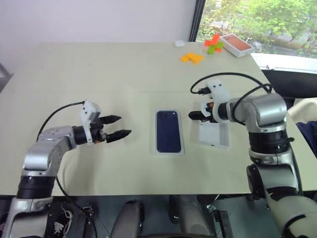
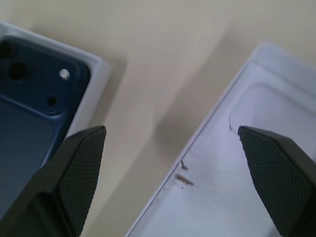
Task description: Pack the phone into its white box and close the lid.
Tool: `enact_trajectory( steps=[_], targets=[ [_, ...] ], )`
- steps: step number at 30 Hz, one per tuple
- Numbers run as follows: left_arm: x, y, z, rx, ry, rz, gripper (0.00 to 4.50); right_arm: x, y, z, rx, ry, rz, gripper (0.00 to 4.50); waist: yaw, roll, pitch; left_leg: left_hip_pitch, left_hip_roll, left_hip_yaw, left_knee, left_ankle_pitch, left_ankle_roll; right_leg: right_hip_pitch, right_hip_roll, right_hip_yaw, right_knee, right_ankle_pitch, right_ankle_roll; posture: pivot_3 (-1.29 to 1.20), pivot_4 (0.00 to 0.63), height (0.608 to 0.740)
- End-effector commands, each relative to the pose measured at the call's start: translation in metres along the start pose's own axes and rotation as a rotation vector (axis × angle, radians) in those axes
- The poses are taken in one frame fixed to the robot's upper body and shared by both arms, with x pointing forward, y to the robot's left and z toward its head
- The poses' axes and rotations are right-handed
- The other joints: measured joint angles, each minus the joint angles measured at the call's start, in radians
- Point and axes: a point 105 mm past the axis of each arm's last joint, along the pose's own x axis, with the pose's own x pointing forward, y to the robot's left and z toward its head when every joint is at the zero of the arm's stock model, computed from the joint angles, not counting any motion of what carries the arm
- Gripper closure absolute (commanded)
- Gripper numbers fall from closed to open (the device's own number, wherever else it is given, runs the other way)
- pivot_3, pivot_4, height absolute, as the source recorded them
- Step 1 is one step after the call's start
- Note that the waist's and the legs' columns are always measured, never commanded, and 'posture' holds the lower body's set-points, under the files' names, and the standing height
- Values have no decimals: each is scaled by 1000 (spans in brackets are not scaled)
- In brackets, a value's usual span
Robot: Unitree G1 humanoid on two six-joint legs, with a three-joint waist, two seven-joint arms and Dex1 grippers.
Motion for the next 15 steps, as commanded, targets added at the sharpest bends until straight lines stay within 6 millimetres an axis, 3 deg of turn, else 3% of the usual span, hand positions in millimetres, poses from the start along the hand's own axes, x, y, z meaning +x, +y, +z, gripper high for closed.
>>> enact_trajectory(
  steps=[1, 8, 10, 12, 15],
  targets=[
    [-4, -2, 19, 93, -61, -2, 0, -5, -3, 3, -37, -20, -73, 9, 4, 0, 0, 0, 0, 0, 0, 0, 0, 0, 0, 0, 0, 0, 0, 0, 150, 740],
    [-3, -1, 20, 108, -74, 22, 0, 4, -6, -12, -6, 30, -87, 9, -1, 0, 0, 1, 0, 0, 1, 0, 0, 1, 1, 0, 1, 0, 0, 0, 150, 740],
    [-2, -1, 20, 112, -72, 28, 0, 5, -5, -15, -7, 36, -101, 522, -5, 0, 0, 1, 1, 0, 1, 0, 0, 1, 2, 0, 1, 0, 0, 0, 150, 740],
    [-2, 0, 21, 113, -75, 36, 0, 10, -2, -20, 19, 45, -81, 1304, -4, 0, 0, 1, 1, 0, 1, 0, 0, 1, 2, 0, 1, 0, 0, 0, 150, 740],
    [0, 2, 22, 116, -78, 41, 0, 13, 4, -21, 27, 41, -73, 2857, -3, 0, 0, 2, 1, -1, 1, 0, 0, 1, 2, 0, 2, 0, 0, 0, 150, 740]
  ],
)
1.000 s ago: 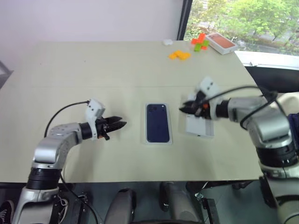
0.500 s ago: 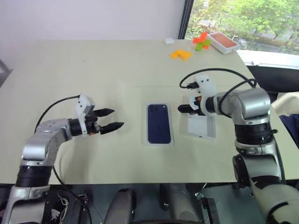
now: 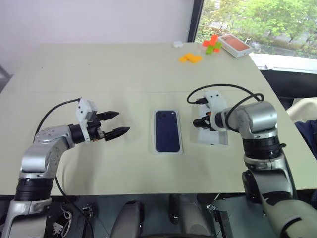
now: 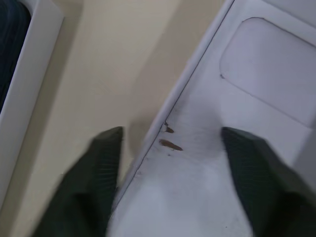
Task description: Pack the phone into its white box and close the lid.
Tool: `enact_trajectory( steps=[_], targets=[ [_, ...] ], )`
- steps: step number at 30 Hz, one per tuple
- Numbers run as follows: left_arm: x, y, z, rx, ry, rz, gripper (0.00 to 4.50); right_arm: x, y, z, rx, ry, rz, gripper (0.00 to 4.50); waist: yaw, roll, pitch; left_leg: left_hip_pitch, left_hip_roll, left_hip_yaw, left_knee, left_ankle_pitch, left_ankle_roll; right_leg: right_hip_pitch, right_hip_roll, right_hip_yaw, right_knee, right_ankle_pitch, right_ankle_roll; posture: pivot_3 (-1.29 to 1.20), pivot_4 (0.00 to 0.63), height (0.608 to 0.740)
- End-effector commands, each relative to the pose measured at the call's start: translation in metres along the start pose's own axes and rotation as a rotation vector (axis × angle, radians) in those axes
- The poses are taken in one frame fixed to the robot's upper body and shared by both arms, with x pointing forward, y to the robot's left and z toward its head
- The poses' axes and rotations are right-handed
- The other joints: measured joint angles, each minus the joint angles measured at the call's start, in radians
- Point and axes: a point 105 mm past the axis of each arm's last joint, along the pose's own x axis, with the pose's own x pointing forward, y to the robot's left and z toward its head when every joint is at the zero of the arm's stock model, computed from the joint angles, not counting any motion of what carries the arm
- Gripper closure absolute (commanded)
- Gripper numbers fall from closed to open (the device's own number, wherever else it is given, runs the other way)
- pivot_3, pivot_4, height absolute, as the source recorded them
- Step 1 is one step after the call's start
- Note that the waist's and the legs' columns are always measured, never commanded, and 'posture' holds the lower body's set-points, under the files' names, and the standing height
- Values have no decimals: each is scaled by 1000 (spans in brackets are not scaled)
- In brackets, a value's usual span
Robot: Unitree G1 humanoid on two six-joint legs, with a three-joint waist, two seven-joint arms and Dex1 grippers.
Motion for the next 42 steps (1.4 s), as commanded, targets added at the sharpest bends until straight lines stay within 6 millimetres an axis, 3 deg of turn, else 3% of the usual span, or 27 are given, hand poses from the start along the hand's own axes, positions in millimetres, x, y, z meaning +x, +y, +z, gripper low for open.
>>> enact_trajectory(
  steps=[1, 3, 9, 11, 13, 15, 20, 23, 26, 36, 39, 42],
  targets=[
    [1, 1, 12, 49, -35, 8, 0, 0, 5, 0, 13, -13, 8, 3360, 0, 0, 0, 0, 0, 0, 0, 0, 0, 0, 0, 0, 0, 0, 0, 0, 150, 740],
    [2, 1, 13, 52, -37, 9, 0, 0, 4, 1, 18, -16, 1, 4359, 0, 0, 0, 0, 0, 0, 0, 0, 0, 1, 0, 0, 0, 0, 0, 0, 150, 740],
    [2, 4, 14, 54, -39, 24, 0, -4, -2, 8, 43, -43, -34, 4436, 0, 0, 0, 1, 0, 0, 1, 0, 0, 1, 0, 0, 0, 0, 0, 0, 150, 740],
    [1, 6, 15, 60, -43, 32, 0, -6, 4, 20, 131, -90, 29, 4436, 0, 0, 0, 0, 0, 0, 1, 0, 0, 1, 0, 0, 0, 0, 0, 0, 150, 740],
    [0, 8, 18, 44, -60, 45, 0, -28, 30, 60, 162, -252, 232, 4436, -3, 1, 0, 0, 0, 0, 1, 0, 0, 1, 0, 0, 0, 0, 0, 0, 150, 740],
    [-3, 12, 20, 43, -69, 62, 0, -53, 55, 87, 161, -373, 421, 4436, -10, 4, 2, 0, 0, 2, 1, 0, 0, -1, 1, 2, 0, 0, 0, 0, 150, 740],
    [-8, 22, 29, 44, -109, 106, 0, -94, 91, 112, 220, -520, 802, 4436, -6, 4, 2, 0, 3, -2, -2, 0, 0, -2, 4, -1, 1, 0, 0, 0, 150, 740],
    [-12, 28, 37, 25, -153, 130, 0, -96, 99, 110, 292, -532, 942, 4436, 0, 4, 2, -1, 3, -1, -2, 0, 0, -2, 2, -1, 1, 0, 0, 0, 150, 740],
    [-15, 29, 39, 22, -158, 140, 0, -83, 104, 99, 337, -497, 983, 4436, 2, 4, 2, -2, 0, -1, -1, 0, 0, -1, -1, -1, 1, 0, 0, 0, 150, 740],
    [-15, 25, 40, 16, -152, 141, 0, -87, 149, 77, 353, -433, 1220, 4436, -3, 4, 2, -2, 1, 0, -2, 0, 0, -3, -1, 0, 1, 0, 0, 0, 150, 740],
    [-15, 23, 40, 11, -151, 139, 0, -85, 153, 71, 423, -408, 1290, 4436, -2, 4, 2, -1, 1, 0, -2, 0, 0, -3, -1, 0, 1, 0, 0, 0, 150, 740],
    [-14, 23, 39, 13, -148, 137, 0, -68, 150, 59, 563, -312, 1339, 4436, -3, 3, 1, -1, 0, 0, -1, 0, 0, -2, -1, 0, 1, 0, 0, 0, 150, 740]
  ],
)
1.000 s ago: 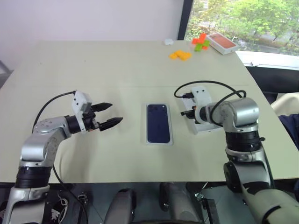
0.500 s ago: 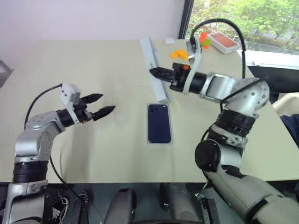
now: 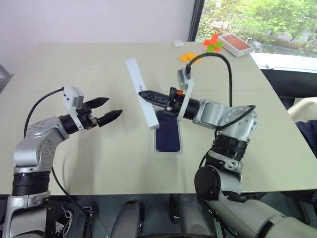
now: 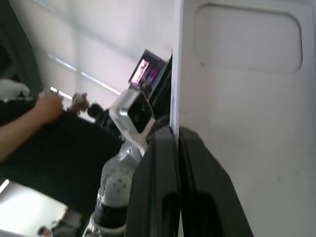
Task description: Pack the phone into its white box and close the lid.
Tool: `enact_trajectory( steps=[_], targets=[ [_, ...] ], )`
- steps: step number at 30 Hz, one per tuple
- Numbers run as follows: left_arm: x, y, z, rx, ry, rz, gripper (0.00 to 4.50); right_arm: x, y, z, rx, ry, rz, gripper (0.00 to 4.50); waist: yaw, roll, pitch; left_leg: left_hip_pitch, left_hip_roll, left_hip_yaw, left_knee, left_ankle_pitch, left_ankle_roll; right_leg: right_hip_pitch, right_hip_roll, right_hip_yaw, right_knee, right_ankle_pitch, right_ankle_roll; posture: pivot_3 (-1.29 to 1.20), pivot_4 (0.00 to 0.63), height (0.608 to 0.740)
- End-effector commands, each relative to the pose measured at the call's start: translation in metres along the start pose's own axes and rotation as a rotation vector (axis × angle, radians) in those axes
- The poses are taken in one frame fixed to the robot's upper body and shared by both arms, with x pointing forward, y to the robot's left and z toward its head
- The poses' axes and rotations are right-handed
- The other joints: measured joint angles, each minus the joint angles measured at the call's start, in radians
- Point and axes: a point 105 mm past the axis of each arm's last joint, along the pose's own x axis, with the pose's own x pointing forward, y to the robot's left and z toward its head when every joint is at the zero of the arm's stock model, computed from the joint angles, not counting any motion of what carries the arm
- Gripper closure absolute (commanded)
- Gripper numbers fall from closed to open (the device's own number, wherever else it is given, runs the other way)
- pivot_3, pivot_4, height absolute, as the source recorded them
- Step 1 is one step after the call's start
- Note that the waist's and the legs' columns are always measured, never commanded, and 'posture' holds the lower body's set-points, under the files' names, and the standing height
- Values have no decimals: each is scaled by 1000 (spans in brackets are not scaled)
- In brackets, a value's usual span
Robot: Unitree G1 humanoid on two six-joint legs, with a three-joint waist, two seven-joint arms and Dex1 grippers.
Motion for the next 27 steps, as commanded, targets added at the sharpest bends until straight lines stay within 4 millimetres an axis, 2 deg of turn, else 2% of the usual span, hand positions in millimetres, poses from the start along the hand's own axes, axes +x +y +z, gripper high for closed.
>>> enact_trajectory(
  steps=[1, 8, 13, 18, 27],
  targets=[
    [-2, -2, 12, 36, -32, -4, 0, -2, -10, -11, 164, -11, 59, 4436, 0, 0, 0, 0, 0, 0, 0, 0, 0, 0, 0, 0, 0, 0, 0, 0, 150, 740],
    [-1, -3, 12, 32, -37, -4, 0, 3, -14, -23, 266, -3, 52, 4436, -4, 0, 0, -1, 0, 0, 0, 0, 0, -1, 1, 0, 0, 0, 0, 0, 150, 740],
    [0, -7, 8, 33, -36, -12, 0, 3, -31, -36, 369, -28, -44, 4436, -15, 0, 0, -1, 0, 0, 0, 0, 0, 0, 1, 0, -1, 0, 0, 0, 150, 740],
    [2, -9, 5, 29, -36, -18, 0, 4, -27, -45, 423, -32, -65, 4436, -23, -1, -1, -1, 1, 0, -1, 0, 0, 0, 1, 0, -1, 0, 0, 0, 150, 740],
    [4, -9, 4, 19, -39, -21, 0, 0, -25, -46, 472, -63, -111, 4436, -25, 0, 0, 0, 4, 3, 0, -1, 1, 0, 5, 4, -2, -1, 1, 0, 150, 740]
  ],
)
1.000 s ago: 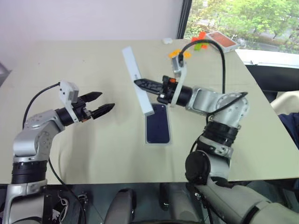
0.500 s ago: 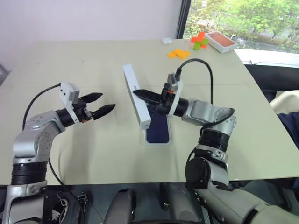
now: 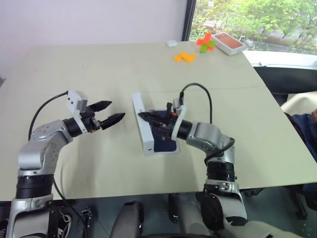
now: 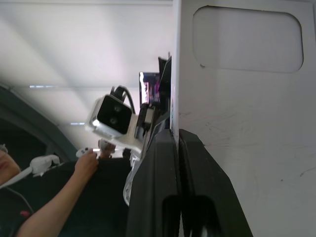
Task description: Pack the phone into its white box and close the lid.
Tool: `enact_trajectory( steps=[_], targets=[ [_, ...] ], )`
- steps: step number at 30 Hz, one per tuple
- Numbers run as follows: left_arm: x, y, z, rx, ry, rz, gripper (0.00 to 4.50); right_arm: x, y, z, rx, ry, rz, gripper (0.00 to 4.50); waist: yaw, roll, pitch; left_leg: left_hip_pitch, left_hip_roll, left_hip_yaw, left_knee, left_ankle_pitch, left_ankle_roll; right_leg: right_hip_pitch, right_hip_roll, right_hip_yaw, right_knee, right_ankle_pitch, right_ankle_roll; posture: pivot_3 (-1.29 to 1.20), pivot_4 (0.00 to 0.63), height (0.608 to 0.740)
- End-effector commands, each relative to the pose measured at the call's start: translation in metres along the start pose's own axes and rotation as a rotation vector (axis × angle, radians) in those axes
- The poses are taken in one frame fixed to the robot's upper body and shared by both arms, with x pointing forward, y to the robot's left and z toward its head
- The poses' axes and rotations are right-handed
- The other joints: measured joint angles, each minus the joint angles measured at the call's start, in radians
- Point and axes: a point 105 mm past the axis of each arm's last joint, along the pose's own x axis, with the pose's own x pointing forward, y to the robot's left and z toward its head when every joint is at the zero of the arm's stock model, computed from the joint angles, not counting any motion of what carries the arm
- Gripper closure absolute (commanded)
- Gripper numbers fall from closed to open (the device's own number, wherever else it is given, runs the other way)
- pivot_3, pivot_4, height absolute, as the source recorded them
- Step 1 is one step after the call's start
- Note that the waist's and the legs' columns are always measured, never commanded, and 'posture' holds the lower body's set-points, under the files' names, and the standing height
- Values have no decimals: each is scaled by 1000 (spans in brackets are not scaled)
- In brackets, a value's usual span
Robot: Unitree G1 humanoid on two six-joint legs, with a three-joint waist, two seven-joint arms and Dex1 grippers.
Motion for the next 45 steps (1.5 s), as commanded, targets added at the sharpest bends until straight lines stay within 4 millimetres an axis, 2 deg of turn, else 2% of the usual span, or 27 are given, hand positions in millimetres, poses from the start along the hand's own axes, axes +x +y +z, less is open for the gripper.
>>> enact_trajectory(
  steps=[1, 5, 12, 20, 28, 31, 34, 41, 45],
  targets=[
    [1, -3, 10, 37, -34, -10, 0, 1, 12, -2, -1, -14, 45, 4436, 3, 0, 0, 0, 1, 0, 0, 0, 0, 0, 1, 0, 0, 0, 0, 0, 150, 740],
    [2, -5, 8, 35, -34, -13, 0, 6, 17, 1, 25, -47, 46, 4436, 3, 0, 0, 0, 2, 0, 0, 0, 0, 0, 2, 0, 0, 0, 0, 0, 150, 740],
    [1, -5, 4, 34, -25, -12, 0, 9, 1, 10, 98, -125, -41, 4436, 3, 0, 0, -1, 2, 0, 0, 0, 0, -1, 2, 0, 0, 0, 0, 0, 150, 740],
    [2, -5, 0, 32, -21, -15, 0, 17, -1, 16, 121, -180, -90, 4436, 3, 0, 0, 0, 2, 1, 0, 0, 0, -1, 1, 1, 0, 0, 0, 0, 150, 740],
    [5, -9, -5, 20, -11, -30, 0, 15, -9, 24, 119, -231, -129, 4436, 3, 0, 0, 0, 2, 1, 0, 0, 0, -1, 2, 1, 0, 0, 0, 0, 150, 740],
    [6, -12, -8, 5, -6, -41, 0, 7, -15, 23, 92, -237, -143, 4436, 4, 0, 0, 0, 2, 1, 0, 0, 0, -1, 1, 1, 0, 0, 0, 0, 150, 740],
    [7, -15, -12, -3, 0, -50, 786, 2, -23, 23, 88, -246, -165, 4500, 7, 0, 0, -1, 2, 1, 0, 0, 0, 0, 1, 1, 0, 0, 0, 0, 150, 740],
    [22, -23, -19, -28, -12, -58, 4403, -5, -28, 22, 76, -260, -175, 4500, 8, 0, 0, 0, 2, 1, 0, 0, 0, 0, 1, 1, 0, 0, 0, 0, 150, 740],
    [38, -31, -27, -33, -20, -72, 4458, -12, -27, 23, 38, -267, -176, 4500, 12, 0, 0, 0, 2, 1, 0, 0, 0, 0, 1, 1, -1, 0, 0, 0, 150, 740]
  ],
)
